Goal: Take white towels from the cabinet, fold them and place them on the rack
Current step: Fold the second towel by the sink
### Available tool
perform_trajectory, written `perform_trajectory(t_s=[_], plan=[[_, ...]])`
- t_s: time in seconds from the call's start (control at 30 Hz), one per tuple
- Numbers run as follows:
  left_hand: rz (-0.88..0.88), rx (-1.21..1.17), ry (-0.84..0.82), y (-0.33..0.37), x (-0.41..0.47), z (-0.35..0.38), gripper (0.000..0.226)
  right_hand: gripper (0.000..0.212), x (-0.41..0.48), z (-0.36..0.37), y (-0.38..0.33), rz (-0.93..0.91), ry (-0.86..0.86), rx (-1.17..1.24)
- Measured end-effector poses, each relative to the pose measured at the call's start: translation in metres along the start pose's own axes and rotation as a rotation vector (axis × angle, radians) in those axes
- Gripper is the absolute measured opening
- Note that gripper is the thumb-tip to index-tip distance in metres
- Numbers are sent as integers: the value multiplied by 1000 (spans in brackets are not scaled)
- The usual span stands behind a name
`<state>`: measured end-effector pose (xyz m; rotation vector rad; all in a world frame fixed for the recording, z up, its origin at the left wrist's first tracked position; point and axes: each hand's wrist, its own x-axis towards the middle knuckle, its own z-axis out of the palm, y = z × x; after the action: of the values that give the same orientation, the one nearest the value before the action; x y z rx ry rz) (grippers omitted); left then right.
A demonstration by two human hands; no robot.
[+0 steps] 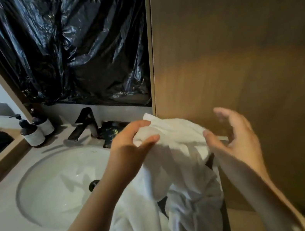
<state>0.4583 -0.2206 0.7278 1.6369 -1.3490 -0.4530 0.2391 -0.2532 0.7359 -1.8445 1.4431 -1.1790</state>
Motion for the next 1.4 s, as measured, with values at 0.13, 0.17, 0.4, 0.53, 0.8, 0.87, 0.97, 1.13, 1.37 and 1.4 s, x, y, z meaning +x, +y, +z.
perform_trajectory(t_s=[0.13, 0.17, 0.4, 0.53, 0.8, 0.87, 0.97, 1.13, 1.37, 1.4], plan=[[-93, -16, -67, -17, -23, 9, 43, 20, -36, 25, 19, -26, -218, 60], [-116, -81, -100, -19, -29, 9, 43, 24, -38, 29, 20, 7, -272, 98], [-160, -349, -329, -33, -59, -8, 34, 26, -40, 46, 22, -8, -458, 294], [-134, -315, -394, -39, -66, -5, 28, 5, -37, 43, 20, -60, -579, 208], [6, 199, -458, -54, -65, -6, 32, 9, -24, 13, 18, -257, -407, 156], [79, 370, -413, -55, -61, -6, 34, 6, -20, 7, 16, -280, -368, 137], [173, 417, -274, -53, -49, -16, 26, 8, -11, -4, 15, -283, -298, 109], [105, 77, -144, -32, -27, -34, 30, 7, 14, -18, 9, -383, -193, 9], [164, 43, 95, 32, 34, -44, 24, 12, 66, -35, -29, -565, -36, -40], [206, 45, 120, 46, 44, -49, 23, 12, 74, -42, -38, -600, 5, -45]])
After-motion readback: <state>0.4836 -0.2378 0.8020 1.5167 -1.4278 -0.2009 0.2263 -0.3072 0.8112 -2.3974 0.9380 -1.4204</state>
